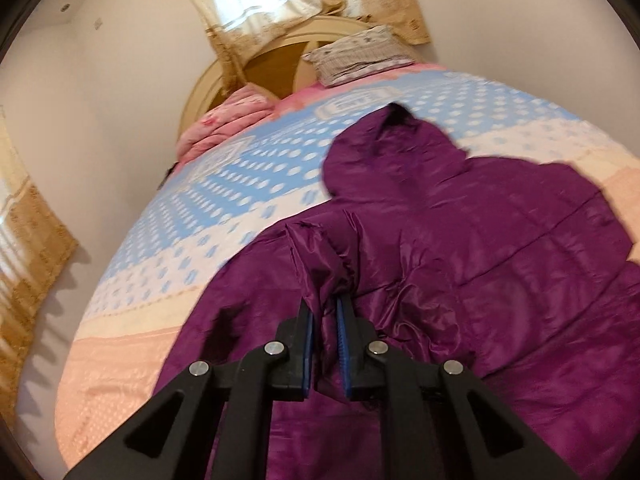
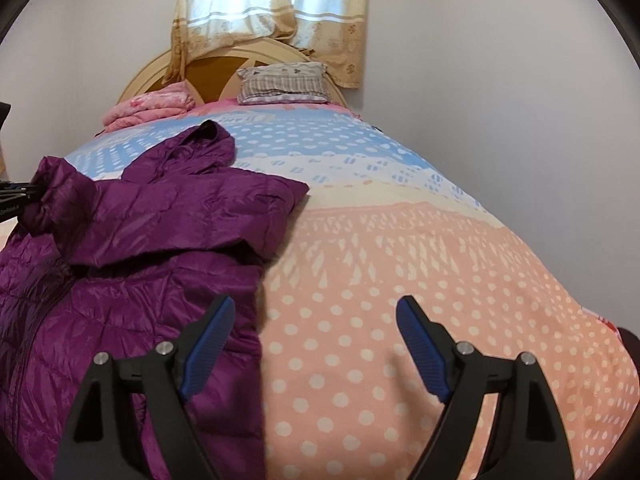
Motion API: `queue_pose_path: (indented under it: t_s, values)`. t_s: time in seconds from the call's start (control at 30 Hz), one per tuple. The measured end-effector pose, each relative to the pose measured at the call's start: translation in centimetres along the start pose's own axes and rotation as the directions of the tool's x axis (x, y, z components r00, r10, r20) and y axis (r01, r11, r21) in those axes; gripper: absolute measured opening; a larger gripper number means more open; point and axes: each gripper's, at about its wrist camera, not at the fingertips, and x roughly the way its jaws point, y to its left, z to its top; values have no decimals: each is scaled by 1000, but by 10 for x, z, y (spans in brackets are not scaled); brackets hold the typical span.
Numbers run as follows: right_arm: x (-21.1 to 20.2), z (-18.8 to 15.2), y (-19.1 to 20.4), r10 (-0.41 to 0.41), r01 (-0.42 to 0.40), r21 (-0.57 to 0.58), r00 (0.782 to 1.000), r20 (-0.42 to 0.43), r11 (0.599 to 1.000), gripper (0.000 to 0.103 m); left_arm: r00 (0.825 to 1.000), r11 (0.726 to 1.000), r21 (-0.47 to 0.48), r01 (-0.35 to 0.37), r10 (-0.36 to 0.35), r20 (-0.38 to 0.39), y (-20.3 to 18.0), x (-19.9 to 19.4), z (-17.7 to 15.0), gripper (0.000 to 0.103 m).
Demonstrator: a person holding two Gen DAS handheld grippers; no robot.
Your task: Fold large clothes
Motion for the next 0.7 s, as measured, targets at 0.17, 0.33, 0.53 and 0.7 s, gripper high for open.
queue_pose_path:
  t_s: [0.17,0.33,0.53,0.7]
  values:
    - [16,7,12,25,-26,-9,998,-52,1000,85,998,1000,-11,-21,20,-60,2,33,-20,12]
    - [44,2,16,-21,13,-49,985,-171,999,69,995,998,-5,-65,64,-72,-4,47,-29,28]
    - [31,44,-4,3,1,45,995,-96,999,35,985,982,-86,-168,164,-55,28,46,-30,66]
    - [85,80,-1,9,10,140,990,-138,990,35,988,961,-231,-155,154,-23,45,32,-11,68]
